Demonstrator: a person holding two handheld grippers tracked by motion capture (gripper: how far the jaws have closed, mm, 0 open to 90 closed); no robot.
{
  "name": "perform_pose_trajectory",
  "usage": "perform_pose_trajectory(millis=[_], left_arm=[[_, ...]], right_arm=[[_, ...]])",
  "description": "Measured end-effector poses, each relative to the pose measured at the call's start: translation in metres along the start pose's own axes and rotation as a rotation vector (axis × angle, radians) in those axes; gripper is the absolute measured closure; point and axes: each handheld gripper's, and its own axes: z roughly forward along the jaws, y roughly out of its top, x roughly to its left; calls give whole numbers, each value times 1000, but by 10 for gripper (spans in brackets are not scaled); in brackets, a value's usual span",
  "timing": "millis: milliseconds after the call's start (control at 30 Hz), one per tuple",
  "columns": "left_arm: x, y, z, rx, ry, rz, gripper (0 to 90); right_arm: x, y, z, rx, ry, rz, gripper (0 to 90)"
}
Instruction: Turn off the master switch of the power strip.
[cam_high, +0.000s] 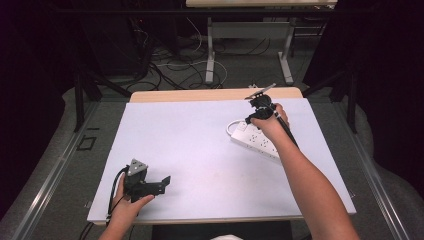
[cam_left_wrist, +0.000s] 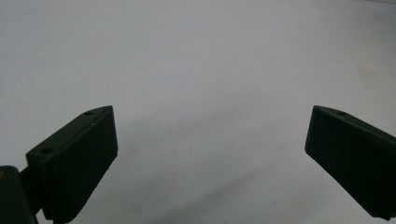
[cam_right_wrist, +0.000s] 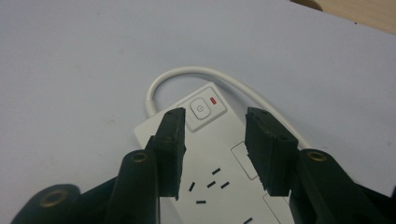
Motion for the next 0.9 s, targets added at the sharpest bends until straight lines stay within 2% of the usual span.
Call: perform_pose_trajectory(millis=[200,533,667,767,900], left_arm=[[0,0,-1,8,-5,0,25],[1,0,-1,6,-5,-1,25],[1,0,-1,6,-6,-2,25],[0,0,-1,-2,-3,-3,25],[1,0,-1,-1,-4,1,25]], right_arm=[[1,1,7,-1,7,16,646],[5,3,17,-9,12,-34,746],[8,4,20,-9,24,-13,806],[8,3,22,-20,15,7,839],[7,3,25,-16,0,1,882]])
